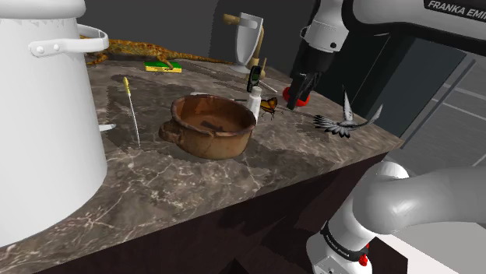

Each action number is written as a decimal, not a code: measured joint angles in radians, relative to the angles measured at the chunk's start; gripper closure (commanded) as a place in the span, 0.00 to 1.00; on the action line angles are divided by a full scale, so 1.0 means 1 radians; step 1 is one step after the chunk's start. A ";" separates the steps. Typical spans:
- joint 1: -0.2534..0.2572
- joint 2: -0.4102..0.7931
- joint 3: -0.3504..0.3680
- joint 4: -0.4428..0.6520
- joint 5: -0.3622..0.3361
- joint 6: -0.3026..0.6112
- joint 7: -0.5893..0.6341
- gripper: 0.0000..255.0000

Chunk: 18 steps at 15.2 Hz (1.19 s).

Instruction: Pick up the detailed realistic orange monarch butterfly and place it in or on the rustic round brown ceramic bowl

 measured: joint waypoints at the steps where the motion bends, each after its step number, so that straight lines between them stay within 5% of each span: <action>1: 0.000 0.000 0.000 0.000 0.000 0.000 0.000 0.00; 3: -0.042 0.015 0.057 -0.002 0.013 0.041 0.125 0.00; 9: -0.259 0.131 0.328 0.054 0.025 0.179 0.766 0.00; 16: -0.291 0.158 0.357 -0.011 0.019 0.340 0.849 0.00; 18: -0.290 0.161 0.360 -0.030 0.019 0.317 0.850 0.00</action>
